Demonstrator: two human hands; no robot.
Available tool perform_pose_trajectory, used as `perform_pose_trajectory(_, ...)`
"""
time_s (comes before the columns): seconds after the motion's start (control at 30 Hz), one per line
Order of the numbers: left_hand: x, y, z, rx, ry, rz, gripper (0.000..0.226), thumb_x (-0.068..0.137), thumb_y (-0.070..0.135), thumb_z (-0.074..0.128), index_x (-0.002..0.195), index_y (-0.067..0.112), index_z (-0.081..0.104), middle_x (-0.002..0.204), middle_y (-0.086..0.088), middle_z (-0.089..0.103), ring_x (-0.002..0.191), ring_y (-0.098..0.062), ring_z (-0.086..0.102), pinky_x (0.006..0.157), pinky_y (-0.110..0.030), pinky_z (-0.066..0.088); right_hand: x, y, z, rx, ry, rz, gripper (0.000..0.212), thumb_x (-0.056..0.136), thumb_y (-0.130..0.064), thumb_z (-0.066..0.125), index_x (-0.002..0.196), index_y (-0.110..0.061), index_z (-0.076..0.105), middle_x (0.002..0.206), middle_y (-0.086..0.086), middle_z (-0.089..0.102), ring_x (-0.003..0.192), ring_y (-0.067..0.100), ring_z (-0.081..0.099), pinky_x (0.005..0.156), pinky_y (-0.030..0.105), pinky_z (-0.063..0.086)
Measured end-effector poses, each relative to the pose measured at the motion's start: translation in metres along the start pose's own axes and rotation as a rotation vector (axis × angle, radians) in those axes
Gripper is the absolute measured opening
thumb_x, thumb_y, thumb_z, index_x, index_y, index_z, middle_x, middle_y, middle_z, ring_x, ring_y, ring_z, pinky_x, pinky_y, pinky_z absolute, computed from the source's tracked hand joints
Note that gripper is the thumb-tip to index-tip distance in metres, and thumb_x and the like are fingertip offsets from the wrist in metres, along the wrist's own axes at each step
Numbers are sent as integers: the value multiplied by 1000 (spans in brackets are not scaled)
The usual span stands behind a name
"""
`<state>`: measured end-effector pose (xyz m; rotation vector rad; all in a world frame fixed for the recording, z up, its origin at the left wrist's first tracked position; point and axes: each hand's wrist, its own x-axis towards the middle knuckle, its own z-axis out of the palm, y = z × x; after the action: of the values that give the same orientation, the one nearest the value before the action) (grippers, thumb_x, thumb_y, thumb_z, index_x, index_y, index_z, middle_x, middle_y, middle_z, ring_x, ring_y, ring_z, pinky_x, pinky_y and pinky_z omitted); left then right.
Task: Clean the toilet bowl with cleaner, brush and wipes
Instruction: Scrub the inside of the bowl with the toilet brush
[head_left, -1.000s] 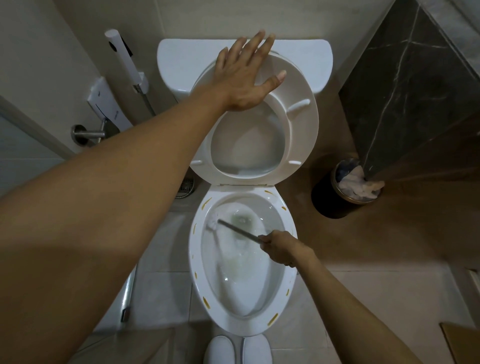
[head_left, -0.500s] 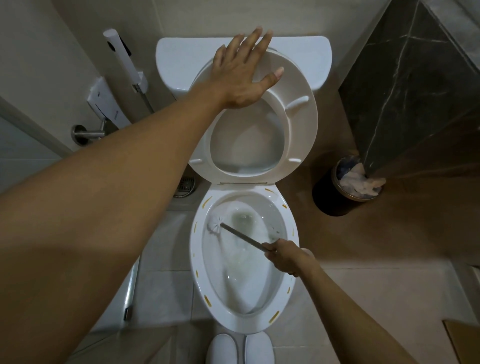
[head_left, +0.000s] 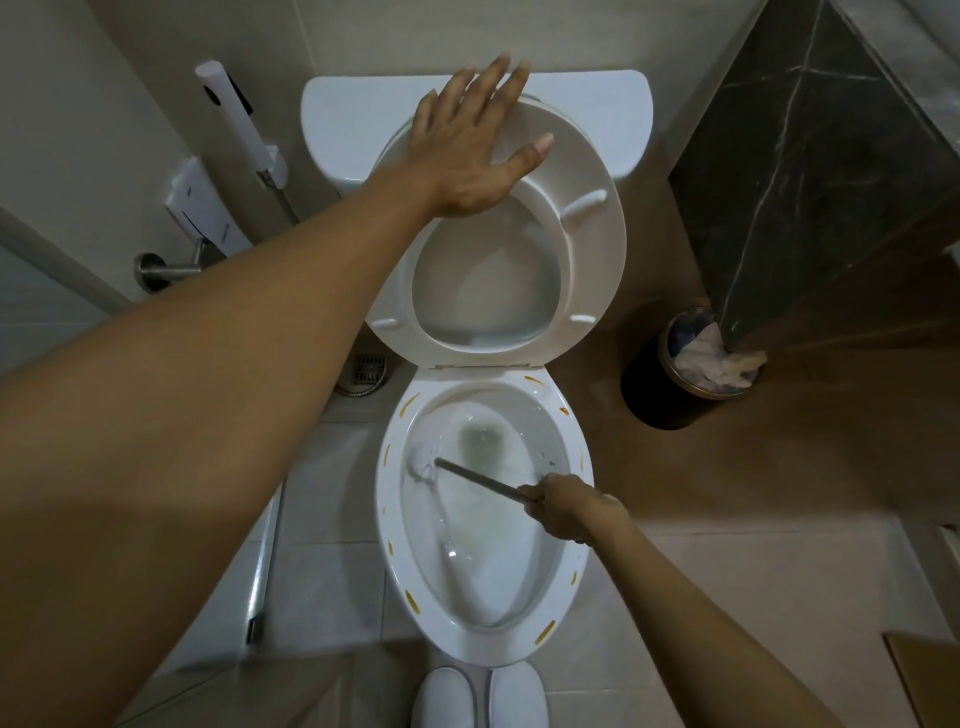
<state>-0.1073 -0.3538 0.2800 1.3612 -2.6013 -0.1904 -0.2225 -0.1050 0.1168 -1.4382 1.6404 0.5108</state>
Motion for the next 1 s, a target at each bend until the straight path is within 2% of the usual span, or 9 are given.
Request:
perform_pose_trajectory(0.13,0,0,0,1,-1,-1,72,95,63,21,152,27,-3,160,2,-7,147,-23,-7,116,-48,-3,-6,11,-4,129,-131,78,22,99,-34,46,110,-29,64,77,-1,52,52,10,39,47,20,33)
perform_pose_trajectory(0.23,0,0,1,7,6,2,72,95,63,21,152,27,-3,160,2,-6,147,-24,-6,116,-48,-2,-12,19,-22,-47,-277,108,30,94,-33,55,123,-37,62,65,-8,52,50,9,41,50,19,34)
perform_pose_trajectory(0.37,-1,0,0,-3,2,-2,72,95,63,22,152,27,-3,160,2,-6,147,-24,-6,116,-48,-2,-1,8,-19,-61,-180,58,33,97,-36,49,127,-31,61,76,-6,56,53,10,45,53,20,38)
perform_pose_trajectory(0.5,-1,1,-1,-5,2,-7,71,95,62,22,152,27,-3,160,3,-6,147,-23,-7,116,-48,-3,2,0,-5,-65,-20,-23,38,102,-29,38,138,-26,49,116,8,59,81,21,55,72,29,50)
perform_pose_trajectory(0.63,-1,1,0,-1,4,-2,71,95,62,22,152,27,-2,160,2,-6,147,-23,-6,116,-48,-2,-6,16,-6,42,-153,53,34,100,-32,42,130,-27,56,79,-5,56,55,11,45,49,20,38)
perform_pose_trajectory(0.73,0,0,1,-1,8,-2,72,95,63,22,152,27,-2,160,3,-6,147,-23,-6,116,-48,-2,-7,22,-17,-94,-243,110,32,94,-33,53,125,-34,61,69,-10,52,52,8,44,52,18,36)
perform_pose_trajectory(0.83,0,0,2,-6,10,-2,72,95,63,22,152,28,-2,160,3,-6,147,-23,-6,116,-48,-2,-5,12,-17,-119,-175,53,34,96,-31,48,128,-33,59,78,-7,57,56,11,48,57,22,44)
perform_pose_trajectory(0.93,0,1,1,-14,10,-12,72,95,63,22,152,28,-2,160,5,-6,147,-21,-6,116,-47,-2,2,4,-10,-115,-49,3,38,99,-32,42,136,-31,52,114,2,62,77,17,54,74,28,50)
perform_pose_trajectory(1.0,0,1,0,-19,12,-13,71,95,63,23,152,28,-2,160,5,-6,147,-21,-6,116,-46,-3,4,2,-6,-72,-33,-4,39,99,-31,42,138,-31,50,116,4,60,78,19,52,70,27,48)
